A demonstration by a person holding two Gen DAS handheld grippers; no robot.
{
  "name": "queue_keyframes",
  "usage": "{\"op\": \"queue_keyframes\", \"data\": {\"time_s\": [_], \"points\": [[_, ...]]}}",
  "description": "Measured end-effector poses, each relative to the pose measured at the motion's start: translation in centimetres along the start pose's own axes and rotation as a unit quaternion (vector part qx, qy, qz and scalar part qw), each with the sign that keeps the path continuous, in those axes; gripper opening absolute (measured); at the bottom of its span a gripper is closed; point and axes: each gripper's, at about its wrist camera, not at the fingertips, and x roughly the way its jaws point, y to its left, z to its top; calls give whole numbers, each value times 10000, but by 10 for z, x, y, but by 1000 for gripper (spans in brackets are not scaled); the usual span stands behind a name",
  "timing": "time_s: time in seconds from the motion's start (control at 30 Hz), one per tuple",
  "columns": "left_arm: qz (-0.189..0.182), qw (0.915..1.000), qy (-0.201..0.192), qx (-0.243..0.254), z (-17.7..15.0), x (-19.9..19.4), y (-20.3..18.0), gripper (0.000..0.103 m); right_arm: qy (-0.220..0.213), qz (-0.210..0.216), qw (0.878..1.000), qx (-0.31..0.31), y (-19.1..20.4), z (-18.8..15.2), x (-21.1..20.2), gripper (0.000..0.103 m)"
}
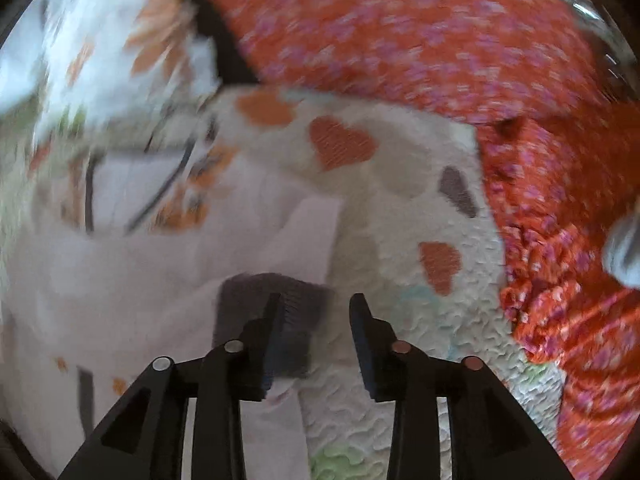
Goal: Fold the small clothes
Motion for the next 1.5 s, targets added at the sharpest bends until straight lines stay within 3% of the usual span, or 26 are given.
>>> {"op": "queue_keyframes", "data": {"time_s": [0.13,0.37,0.43,0.6,0.7,0.87,1.0,1.07,1.17,1.23,1.3,1.5], "points": [[-57,9998,152,-111,-2,6,3,103,-297,-2,9993,227,-17,2,-15,36],[-10,9998,187,-113,-4,9,2,103,11,1343,9909,92,23,-18,5,34],[108,9998,177,-76,-4,10,1,103,195,1523,9881,130,36,-19,21,34],[478,9985,254,-105,-3,16,12,103,695,708,9943,385,35,-26,67,34],[432,9980,365,-293,-2,19,22,103,605,683,9934,694,28,-27,59,34],[324,9982,392,-325,-4,19,24,103,203,741,9946,693,29,-41,24,36],[-69,9970,681,-353,-10,27,24,101,157,831,9920,935,18,-77,4,39],[-407,9933,948,-527,-15,34,28,82,170,819,9901,1124,8,-101,-3,39],[-388,9936,944,-485,-22,31,28,69,174,702,9882,1350,-12,-129,-7,45],[-580,9929,937,-454,-27,27,27,64,309,649,9865,1470,-21,-150,-5,46],[-823,9909,942,-502,-36,23,28,63,524,792,9815,1663,-29,-174,-1,46],[-1467,9839,949,-366,-74,-1,30,63,396,1451,9712,1846,-29,-208,-17,52]]}}
